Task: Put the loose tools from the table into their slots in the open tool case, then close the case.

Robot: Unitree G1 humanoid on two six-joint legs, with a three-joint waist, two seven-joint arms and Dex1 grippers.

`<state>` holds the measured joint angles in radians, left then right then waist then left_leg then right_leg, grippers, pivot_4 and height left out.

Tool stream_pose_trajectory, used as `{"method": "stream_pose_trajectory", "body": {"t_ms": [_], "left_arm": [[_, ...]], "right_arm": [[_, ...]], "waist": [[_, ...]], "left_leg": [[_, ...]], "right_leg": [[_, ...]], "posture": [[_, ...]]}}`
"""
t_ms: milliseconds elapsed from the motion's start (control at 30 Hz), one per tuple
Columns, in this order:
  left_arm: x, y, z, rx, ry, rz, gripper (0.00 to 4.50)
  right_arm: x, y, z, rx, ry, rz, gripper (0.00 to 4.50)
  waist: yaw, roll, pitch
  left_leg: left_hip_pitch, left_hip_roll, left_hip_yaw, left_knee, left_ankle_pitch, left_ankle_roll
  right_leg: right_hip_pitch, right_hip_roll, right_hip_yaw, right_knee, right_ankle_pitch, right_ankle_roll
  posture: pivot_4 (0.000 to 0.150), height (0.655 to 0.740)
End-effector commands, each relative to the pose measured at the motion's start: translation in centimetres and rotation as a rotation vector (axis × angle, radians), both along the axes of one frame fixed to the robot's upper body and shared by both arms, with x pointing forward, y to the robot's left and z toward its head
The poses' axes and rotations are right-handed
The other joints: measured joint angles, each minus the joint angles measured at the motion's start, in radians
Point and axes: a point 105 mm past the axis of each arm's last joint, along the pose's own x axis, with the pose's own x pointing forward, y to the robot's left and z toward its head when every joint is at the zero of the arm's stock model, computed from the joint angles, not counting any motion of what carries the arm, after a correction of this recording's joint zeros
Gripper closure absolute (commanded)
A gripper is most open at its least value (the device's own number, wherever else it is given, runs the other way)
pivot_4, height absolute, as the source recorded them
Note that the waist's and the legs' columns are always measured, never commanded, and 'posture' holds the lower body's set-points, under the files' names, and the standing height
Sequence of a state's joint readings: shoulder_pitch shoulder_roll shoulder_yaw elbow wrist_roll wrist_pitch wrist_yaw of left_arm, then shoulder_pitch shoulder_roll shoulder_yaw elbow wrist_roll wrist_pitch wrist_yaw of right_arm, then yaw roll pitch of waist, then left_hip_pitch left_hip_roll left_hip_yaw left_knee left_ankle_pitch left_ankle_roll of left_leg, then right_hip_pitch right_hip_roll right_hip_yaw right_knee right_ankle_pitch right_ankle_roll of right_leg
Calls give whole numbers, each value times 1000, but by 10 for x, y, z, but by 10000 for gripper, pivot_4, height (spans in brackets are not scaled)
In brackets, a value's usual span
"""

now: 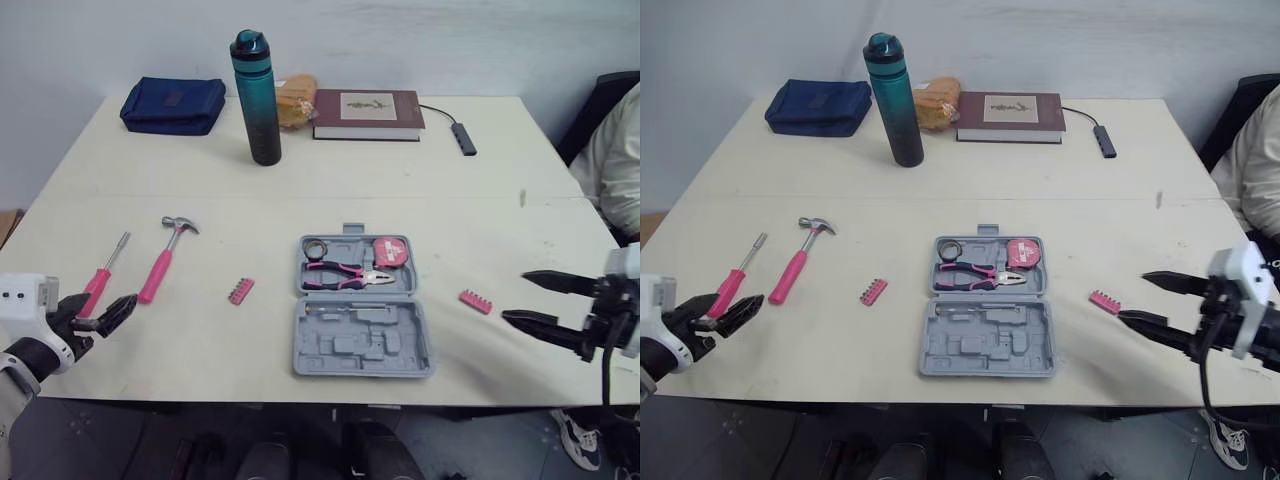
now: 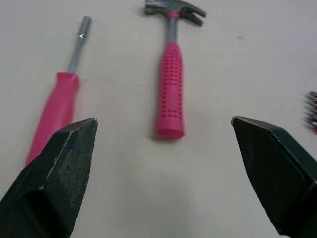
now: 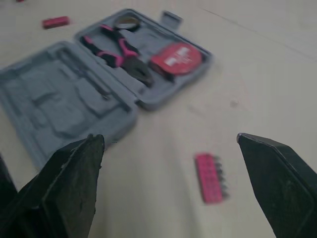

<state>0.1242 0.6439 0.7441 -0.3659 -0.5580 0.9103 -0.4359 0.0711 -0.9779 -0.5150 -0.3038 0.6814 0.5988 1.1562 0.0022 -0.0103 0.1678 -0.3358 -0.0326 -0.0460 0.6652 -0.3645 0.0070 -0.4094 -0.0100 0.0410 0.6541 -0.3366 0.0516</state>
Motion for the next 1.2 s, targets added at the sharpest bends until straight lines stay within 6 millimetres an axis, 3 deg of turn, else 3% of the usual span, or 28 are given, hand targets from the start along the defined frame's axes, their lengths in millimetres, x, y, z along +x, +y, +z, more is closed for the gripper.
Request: {"method": "stream_pose_trajectory", "body": {"t_ms": [33, 100, 333, 500, 633, 733, 867, 1000, 1067, 1200], "left_arm": [[17, -3, 4, 44, -10, -29, 1085], [26, -4, 0, 65, 14, -55, 1085], [55, -5, -15, 86, 80, -134, 1085], [79, -15, -20, 58, 82, -168, 1085], [85, -21, -31, 58, 110, -201, 1085], [87, -18, -39, 64, 130, -191, 8468], [86, -19, -38, 56, 113, -208, 23647], [84, -17, -17, 88, 40, -229, 40124], [79, -23, 0, 171, -7, -291, 40103], [55, -83, 30, 238, -50, -582, 40103]], "right_arm": [[-4, 53, 25, 35, -61, 223, 0], [-5, 78, 34, 58, -82, 320, 0], [-11, 126, 56, 116, -133, 514, 0], [-14, 138, 61, 131, -149, 553, 0], [-13, 139, 62, 129, -156, 552, 0], [-9, 139, 62, 116, -182, 538, 0], [-8, 139, 64, 124, -190, 539, 0], [-9, 138, 63, 120, -188, 543, 0], [-9, 135, 62, 118, -174, 538, 0], [-15, 119, 51, 77, -105, 502, 0]], "waist": [[1, 1, 1], [3, 0, 2], [3, -1, 4], [8, -2, 3], [18, -2, 3], [21, -2, 3], [21, -2, 3], [21, -2, 3], [21, -2, 3], [23, -5, 5]], "left_leg": [[0, 0, 0, 1, 0, 0], [-1, 0, -1, 1, 0, 0], [-6, 0, -2, 1, 3, -5], [-10, 0, -3, 1, 3, -5], [-23, 0, -2, 11, 3, -6], [-24, 0, -2, 15, 3, -5], [-23, 0, -2, 16, 3, -5], [-23, 0, -2, 15, 3, -4], [-24, 0, -2, 16, 3, -4], [-26, 0, -2, 16, 2, -3]], "right_leg": [[0, -1, 0, 0, 0, 0], [0, -1, -1, 0, 0, 0], [-3, -1, -2, -3, 0, 0], [-6, -2, -4, -3, 0, 0], [-19, -2, -4, 2, 0, 0], [-19, -2, -4, 5, 0, 0], [-18, -2, -4, 6, 1, 0], [-18, -2, -4, 5, 1, 0], [-18, -2, -4, 5, 1, 0], [-20, -2, -4, 4, 1, 0]], "posture": [[1500, 7400], [1500, 7400], [1500, 7400], [1500, 7400], [1500, 7400], [1500, 7400], [1500, 7400], [1500, 7400], [1500, 7400], [1500, 7400]]}}
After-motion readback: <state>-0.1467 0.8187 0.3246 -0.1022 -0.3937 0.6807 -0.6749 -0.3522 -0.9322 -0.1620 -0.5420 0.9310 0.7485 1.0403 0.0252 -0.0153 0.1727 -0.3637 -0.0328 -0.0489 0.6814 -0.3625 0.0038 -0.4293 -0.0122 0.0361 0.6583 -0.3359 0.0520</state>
